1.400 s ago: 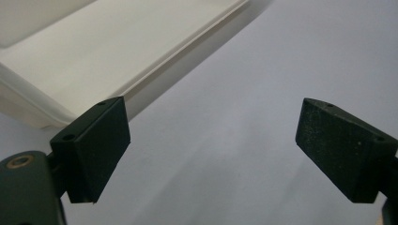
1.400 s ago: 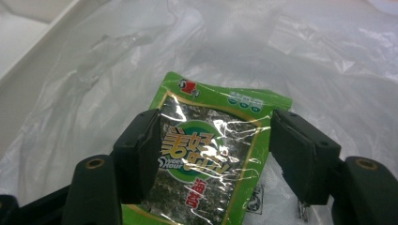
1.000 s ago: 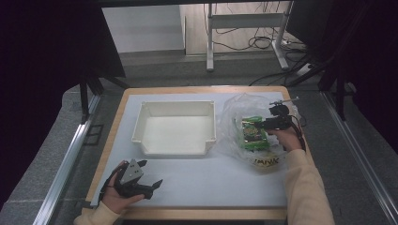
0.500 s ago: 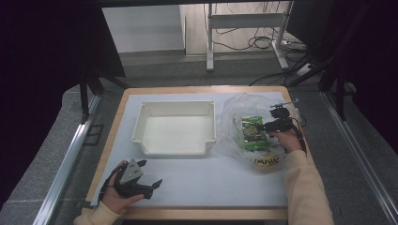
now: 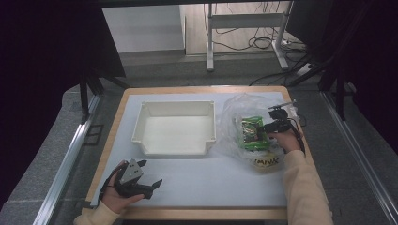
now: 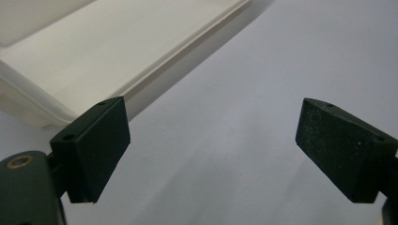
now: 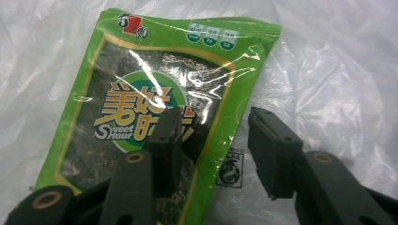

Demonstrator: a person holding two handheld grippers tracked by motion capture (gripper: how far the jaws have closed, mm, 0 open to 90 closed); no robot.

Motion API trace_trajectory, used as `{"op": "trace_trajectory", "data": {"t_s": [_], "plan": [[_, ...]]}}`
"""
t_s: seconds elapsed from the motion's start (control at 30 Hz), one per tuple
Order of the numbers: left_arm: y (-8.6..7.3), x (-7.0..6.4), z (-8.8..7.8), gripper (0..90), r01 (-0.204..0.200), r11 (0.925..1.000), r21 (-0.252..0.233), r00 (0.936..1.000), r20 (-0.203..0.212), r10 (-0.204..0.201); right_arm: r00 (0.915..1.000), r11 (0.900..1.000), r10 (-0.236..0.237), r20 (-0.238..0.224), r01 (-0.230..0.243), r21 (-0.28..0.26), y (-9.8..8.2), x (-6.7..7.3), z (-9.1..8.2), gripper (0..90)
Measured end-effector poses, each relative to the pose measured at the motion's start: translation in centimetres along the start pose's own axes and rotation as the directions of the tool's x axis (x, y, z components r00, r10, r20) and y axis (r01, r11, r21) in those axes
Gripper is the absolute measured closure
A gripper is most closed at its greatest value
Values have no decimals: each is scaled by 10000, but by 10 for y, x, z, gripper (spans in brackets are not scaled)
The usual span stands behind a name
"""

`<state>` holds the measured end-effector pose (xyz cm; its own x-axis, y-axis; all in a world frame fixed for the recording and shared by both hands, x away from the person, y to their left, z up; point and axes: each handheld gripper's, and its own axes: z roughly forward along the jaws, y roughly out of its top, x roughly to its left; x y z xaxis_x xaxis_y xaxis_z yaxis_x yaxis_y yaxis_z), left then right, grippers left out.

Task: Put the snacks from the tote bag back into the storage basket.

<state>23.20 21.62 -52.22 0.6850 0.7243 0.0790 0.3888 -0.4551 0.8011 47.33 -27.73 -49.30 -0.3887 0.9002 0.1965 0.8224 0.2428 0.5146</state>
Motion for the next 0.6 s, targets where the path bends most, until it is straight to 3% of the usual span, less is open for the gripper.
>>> {"op": "trace_trajectory", "data": {"t_s": [0.1, 0.27, 0.6], "plan": [[0, 0, 0, 102, 0, 10000, 10, 10000, 8, 0, 9997, 9995, 218, -76, -216, 210, 2, 0, 0, 625], [0, 0, 0, 102, -12, 10000, -13, 10000, 14, 12, 9936, 9932, 1110, -213, -1102, 385, 3, -4, 0, 777], [0, 1, -1, 102, -40, 10000, -56, 10000, 12, 40, 9927, 9923, 1194, 137, -1198, 318, 3, -1, -2, 883]]}}
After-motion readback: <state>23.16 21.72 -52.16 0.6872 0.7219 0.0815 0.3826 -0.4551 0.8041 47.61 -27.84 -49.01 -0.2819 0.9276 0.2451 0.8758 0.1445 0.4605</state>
